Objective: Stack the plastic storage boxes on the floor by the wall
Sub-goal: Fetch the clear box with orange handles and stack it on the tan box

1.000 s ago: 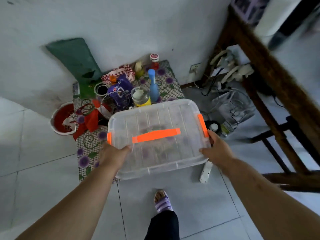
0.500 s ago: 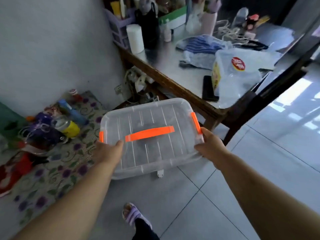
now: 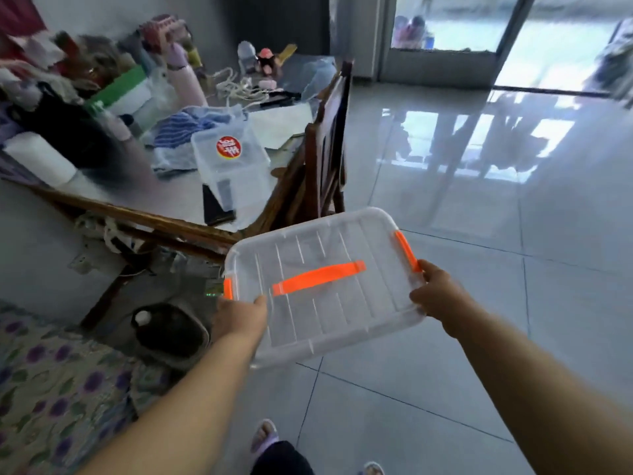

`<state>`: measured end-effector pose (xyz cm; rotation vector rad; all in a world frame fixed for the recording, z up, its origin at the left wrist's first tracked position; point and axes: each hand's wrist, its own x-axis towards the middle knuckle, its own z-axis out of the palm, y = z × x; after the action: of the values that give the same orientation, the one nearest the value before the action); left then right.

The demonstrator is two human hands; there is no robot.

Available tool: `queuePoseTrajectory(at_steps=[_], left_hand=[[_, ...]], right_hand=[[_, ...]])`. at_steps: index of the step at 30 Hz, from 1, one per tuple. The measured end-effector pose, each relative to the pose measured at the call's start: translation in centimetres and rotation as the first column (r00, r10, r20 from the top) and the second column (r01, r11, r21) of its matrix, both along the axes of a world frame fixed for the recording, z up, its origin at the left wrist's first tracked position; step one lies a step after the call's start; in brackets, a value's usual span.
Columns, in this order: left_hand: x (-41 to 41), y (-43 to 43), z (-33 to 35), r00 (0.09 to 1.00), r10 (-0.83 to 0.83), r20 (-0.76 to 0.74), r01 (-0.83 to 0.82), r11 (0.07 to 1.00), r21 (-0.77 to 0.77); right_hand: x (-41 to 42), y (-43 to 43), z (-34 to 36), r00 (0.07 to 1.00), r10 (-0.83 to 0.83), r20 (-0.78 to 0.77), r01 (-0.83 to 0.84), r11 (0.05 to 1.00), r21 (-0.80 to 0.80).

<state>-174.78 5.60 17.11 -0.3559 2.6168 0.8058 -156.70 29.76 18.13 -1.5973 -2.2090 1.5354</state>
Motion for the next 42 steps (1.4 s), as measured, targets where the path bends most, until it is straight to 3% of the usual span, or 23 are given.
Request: queuePoseTrajectory(at_steps=[6, 21, 31, 42], left_hand=[[3.4, 12.8, -1.4, 0.973, -0.224, 0.051, 0.224, 0.975, 0.003], [2.1, 44.6, -1.1, 0.792, -0.608, 0.058, 0.606, 0.794, 0.045], [2.9, 67.2, 1.2, 0.623, -0.783, -0.008, 0.774, 0.614, 0.157], [5.0, 93.3, 2.2, 0.630, -0.776, -0.010, 0.764, 0.617, 0.187]], right_hand=[[7.0, 9.0, -1.1, 0.964, -0.263, -0.018, 0.263, 0.965, -0.004], [12.9, 28.5, -0.3, 0.773, -0.623, -0.120, 0.631, 0.774, 0.052], [15.7, 44.9, 0.8, 0.648, -0.747, -0.147, 0.761, 0.639, 0.106], [17.6, 71.5, 1.1, 0.654, -0.739, -0.162, 0.754, 0.653, 0.072]])
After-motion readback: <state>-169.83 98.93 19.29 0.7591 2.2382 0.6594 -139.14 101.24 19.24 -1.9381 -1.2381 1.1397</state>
